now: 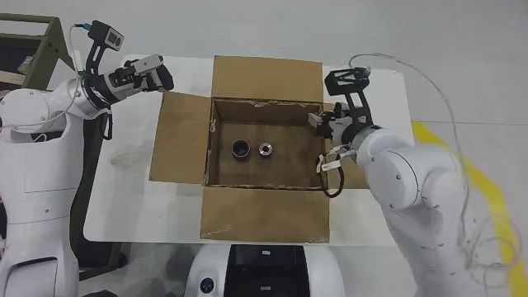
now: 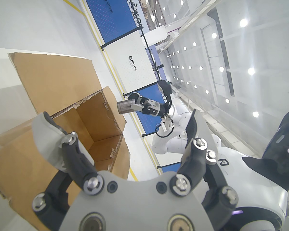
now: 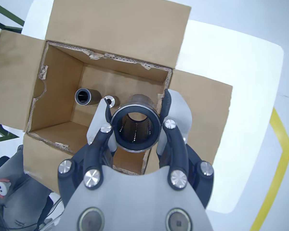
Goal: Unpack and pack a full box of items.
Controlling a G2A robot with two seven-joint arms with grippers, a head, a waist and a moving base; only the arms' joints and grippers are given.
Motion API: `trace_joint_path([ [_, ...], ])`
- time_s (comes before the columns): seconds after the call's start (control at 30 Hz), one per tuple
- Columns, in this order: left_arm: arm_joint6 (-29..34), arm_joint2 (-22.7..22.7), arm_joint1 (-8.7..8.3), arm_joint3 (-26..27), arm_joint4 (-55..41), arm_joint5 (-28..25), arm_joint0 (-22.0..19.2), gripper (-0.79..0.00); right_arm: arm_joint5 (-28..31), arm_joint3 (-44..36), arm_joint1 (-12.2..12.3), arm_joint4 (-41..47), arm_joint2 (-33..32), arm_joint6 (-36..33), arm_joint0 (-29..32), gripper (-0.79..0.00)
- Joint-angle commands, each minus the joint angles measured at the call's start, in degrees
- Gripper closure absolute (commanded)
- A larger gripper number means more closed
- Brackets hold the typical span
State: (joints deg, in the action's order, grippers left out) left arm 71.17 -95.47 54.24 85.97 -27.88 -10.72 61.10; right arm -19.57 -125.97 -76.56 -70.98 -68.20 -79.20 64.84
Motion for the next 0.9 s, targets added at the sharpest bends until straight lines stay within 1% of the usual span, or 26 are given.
trace_joint_path([
  [0.0,0.0,0.0,0.0,0.0,0.0,0.0,0.0,-0.785,0.2,-0.1,0.2,-0.2,-1.8,-0.1,0.4,0.0],
  [0.23,0.0,0.0,0.0,0.0,0.0,0.0,0.0,-0.785,2.5,1.3,0.9,-0.2,-9.5,0.3,2.5,0.0],
  [0.53,0.0,0.0,0.0,0.0,0.0,0.0,0.0,-0.785,1.3,5.9,1.5,1.9,-19.4,3.6,5.5,0.0],
  [0.73,0.0,0.0,0.0,0.0,0.0,0.0,0.0,-0.785,1.0,8.9,1.8,3.8,-23.5,5.8,6.3,0.0],
  [0.87,0.0,0.0,0.0,0.0,0.0,0.0,0.0,-0.785,0.1,11.6,1.9,3.6,-24.5,8.2,6.5,0.0],
])
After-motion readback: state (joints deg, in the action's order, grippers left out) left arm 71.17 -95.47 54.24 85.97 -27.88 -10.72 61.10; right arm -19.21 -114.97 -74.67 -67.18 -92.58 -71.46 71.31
